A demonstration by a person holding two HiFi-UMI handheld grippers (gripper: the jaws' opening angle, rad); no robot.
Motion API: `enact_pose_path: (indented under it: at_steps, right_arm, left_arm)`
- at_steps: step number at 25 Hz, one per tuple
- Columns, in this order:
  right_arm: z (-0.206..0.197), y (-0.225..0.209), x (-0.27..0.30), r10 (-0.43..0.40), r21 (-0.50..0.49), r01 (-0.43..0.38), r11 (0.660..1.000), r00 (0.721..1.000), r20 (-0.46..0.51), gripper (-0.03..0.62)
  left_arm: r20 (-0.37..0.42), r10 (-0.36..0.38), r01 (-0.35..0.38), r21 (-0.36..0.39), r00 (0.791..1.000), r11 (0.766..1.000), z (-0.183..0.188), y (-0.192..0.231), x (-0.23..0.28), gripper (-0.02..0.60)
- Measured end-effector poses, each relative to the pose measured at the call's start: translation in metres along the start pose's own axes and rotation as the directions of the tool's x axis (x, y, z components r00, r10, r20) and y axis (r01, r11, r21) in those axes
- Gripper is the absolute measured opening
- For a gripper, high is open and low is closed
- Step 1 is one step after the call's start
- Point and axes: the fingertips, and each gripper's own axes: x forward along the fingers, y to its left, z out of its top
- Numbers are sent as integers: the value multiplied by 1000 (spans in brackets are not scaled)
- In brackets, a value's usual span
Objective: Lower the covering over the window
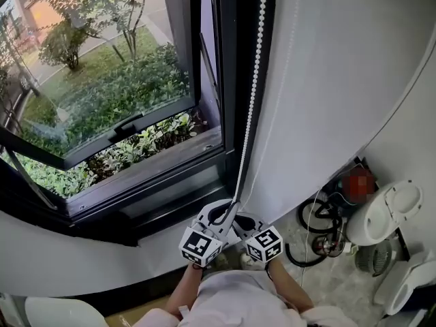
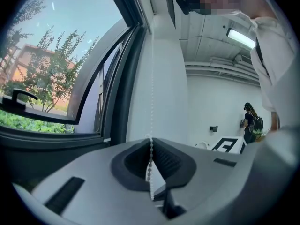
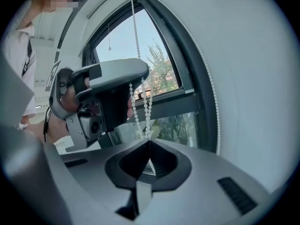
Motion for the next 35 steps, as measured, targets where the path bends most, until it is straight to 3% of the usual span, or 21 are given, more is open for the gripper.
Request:
enact_pose_path:
  at_steps: [14, 19, 25, 35]
  right_arm:
    - [-41, -12, 8, -20, 24, 22, 999, 995, -97, -2]
    - [-34, -14, -6, -78, -79, 69, 994, 990, -114, 17]
    - [7, -8, -32, -91, -115, 87, 990, 995, -35, 83]
    - [119, 7, -63, -79, -229, 115, 966, 983, 163, 87]
  left_arm:
    - [-73, -5, 3, -40, 997, 999, -47, 1, 4, 15]
    - [-73, -5, 2, -32, 997, 999, -47, 3, 1, 15]
    - [-69, -4, 2, -32, 998, 999, -46, 3, 1, 15]
    - [-76, -9, 7, -34, 997, 999, -48, 5, 5, 15]
